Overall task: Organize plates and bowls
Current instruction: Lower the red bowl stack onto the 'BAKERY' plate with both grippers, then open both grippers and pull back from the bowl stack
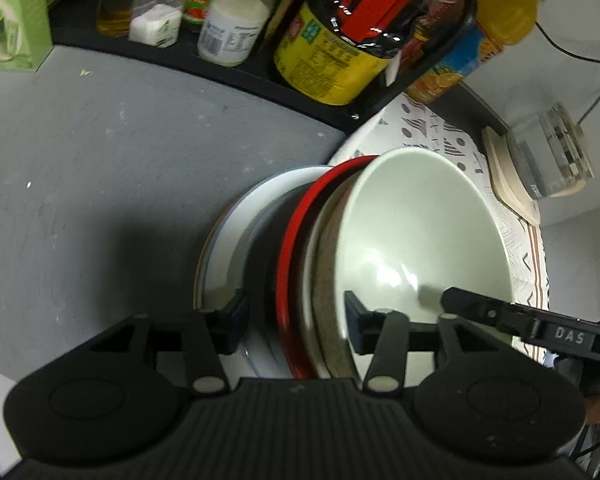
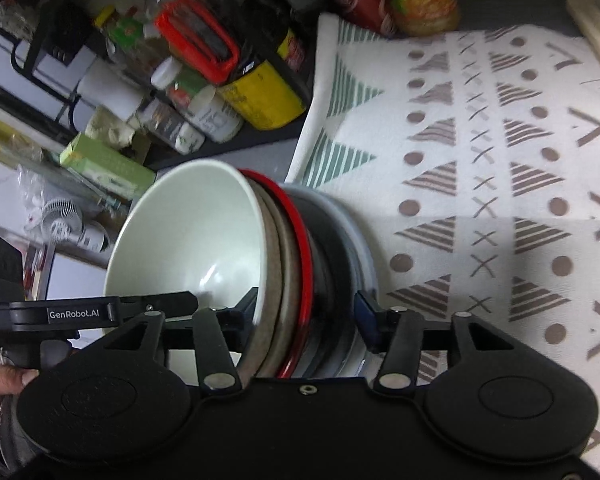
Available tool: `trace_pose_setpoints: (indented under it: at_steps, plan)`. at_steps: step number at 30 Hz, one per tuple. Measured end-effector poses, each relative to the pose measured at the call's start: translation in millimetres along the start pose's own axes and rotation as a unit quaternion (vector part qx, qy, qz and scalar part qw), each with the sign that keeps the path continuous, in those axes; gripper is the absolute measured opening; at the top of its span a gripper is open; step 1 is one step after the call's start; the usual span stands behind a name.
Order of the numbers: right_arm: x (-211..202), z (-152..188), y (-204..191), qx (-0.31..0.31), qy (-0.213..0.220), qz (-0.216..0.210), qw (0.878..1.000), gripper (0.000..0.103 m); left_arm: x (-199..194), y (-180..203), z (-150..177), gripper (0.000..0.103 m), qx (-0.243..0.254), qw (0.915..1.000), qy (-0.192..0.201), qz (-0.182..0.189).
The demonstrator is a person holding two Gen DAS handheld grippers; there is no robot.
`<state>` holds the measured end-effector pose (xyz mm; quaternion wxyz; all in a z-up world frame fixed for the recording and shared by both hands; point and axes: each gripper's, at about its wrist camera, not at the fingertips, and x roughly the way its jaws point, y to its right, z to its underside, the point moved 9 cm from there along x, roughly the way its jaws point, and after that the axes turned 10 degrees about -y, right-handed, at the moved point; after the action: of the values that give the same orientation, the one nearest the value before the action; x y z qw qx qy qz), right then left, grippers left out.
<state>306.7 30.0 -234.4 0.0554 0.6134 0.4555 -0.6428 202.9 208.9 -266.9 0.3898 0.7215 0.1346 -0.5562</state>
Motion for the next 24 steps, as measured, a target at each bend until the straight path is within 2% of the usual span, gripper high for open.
trace_pose_setpoints:
  at_steps: [3, 6, 13, 17, 19, 24]
  plan:
    - [-15.9, 4.0, 3.3, 0.006, 0.027, 0.003, 1.000, 0.059, -6.4, -1.1, -2.0, 0.075, 0.014, 0.9994, 0.015, -0.029]
    - [-35.0, 9.0, 8.4, 0.007, 0.060, 0.015, 0.998, 0.071, -13.3, -4.5, -2.0, 0.078, 0.010, 0.9991, 0.028, -0.031]
    - [-82.0, 35.7, 21.6, 0.025, 0.131, 0.046, 0.990, 0.096, -42.1, -1.9, 8.0, 0.085, 0.030, 0.9949, 0.072, -0.065]
    - [-112.3, 63.6, 22.5, 0.037, 0.168, 0.065, 0.983, 0.097, -60.6, 13.0, 27.1, 0.092, 0.055, 0.9903, 0.100, -0.080]
    - [-126.2, 80.7, 21.7, 0.045, 0.183, 0.072, 0.979, 0.103, -68.9, 22.8, 39.6, 0.094, 0.072, 0.9878, 0.110, -0.083]
    - [-154.7, 124.2, 15.1, 0.061, 0.215, 0.105, 0.969, 0.103, -90.1, 51.6, 77.3, 0.102, 0.107, 0.9839, 0.124, -0.071]
